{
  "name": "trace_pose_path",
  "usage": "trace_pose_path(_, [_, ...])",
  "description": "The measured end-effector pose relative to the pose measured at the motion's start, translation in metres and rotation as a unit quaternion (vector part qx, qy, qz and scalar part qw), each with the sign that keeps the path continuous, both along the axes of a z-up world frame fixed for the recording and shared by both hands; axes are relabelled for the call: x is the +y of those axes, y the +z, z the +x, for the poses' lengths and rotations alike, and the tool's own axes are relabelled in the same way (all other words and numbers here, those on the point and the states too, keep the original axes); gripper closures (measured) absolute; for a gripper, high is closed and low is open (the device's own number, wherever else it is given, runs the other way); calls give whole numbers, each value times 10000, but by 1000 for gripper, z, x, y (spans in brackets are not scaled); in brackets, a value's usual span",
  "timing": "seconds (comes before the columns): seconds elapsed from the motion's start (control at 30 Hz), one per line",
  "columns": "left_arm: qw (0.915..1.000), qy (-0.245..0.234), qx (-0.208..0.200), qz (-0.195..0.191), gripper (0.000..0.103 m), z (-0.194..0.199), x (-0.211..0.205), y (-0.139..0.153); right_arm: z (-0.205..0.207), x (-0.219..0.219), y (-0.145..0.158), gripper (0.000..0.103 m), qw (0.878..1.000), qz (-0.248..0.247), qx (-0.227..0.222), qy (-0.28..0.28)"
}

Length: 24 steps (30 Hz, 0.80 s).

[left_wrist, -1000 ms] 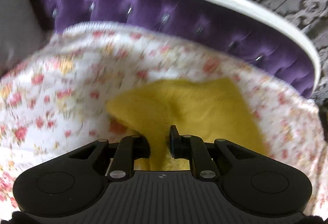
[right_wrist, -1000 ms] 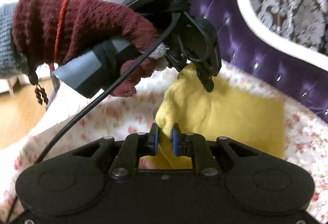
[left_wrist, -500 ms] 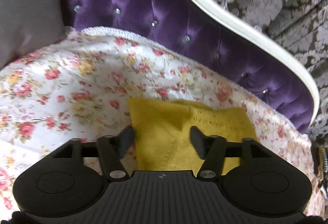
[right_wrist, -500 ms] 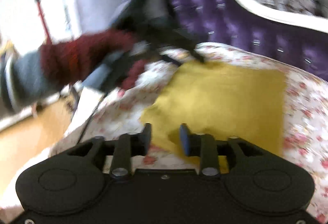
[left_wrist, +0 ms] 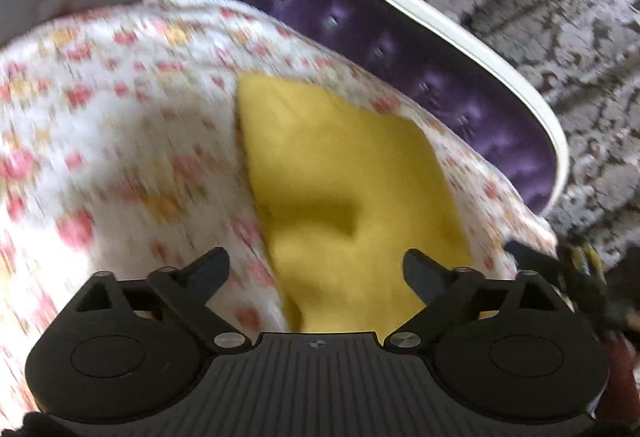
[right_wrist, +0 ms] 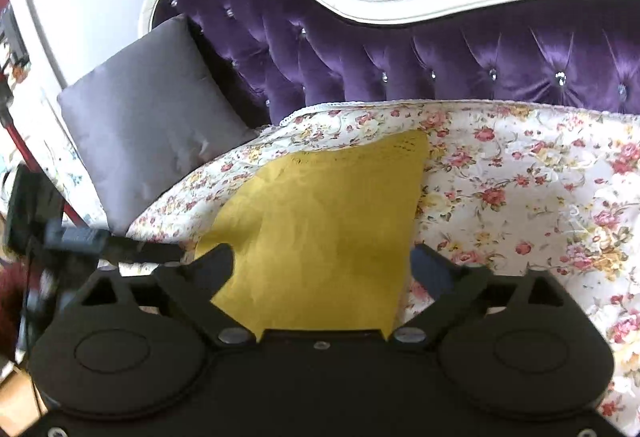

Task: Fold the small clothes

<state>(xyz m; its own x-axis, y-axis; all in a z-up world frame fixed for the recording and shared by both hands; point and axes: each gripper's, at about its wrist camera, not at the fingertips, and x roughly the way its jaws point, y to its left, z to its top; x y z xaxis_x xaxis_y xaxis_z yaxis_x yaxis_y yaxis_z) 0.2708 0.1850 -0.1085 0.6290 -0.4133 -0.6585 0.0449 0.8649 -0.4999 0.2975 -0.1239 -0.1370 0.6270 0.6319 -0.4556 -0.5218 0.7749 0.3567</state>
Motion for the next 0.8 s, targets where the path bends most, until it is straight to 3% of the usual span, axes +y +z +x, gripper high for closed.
trace_pose_path(0.13, [9995, -126, 201, -201, 6, -8, -15, -13, 17, -2, -5, 0, 9993, 331, 153, 96])
trace_pose_path(0.2, [9996, -98, 108, -237, 1, -8, -21, -16, 30, -1, -10, 0, 9984, 482, 260, 144])
trace_pose_path(0.57, [9977, -275, 39, -624, 1, 29, -49, -27, 100, 6, -45, 0, 9915, 1028, 751, 278])
trace_pose_path(0.7, [9965, -314, -26, -779, 2, 38, -51, -31, 117, 16, -52, 0, 9887, 1232, 704, 479])
trace_pose_path(0.77, [9964, -319, -55, -777, 5, 41, -53, -32, 125, 19, -54, 0, 9858, 1414, 720, 549])
trace_pose_path(0.8, [9968, -302, -46, -745, 12, 42, -54, -33, 128, 19, -55, 0, 9843, 1496, 740, 573])
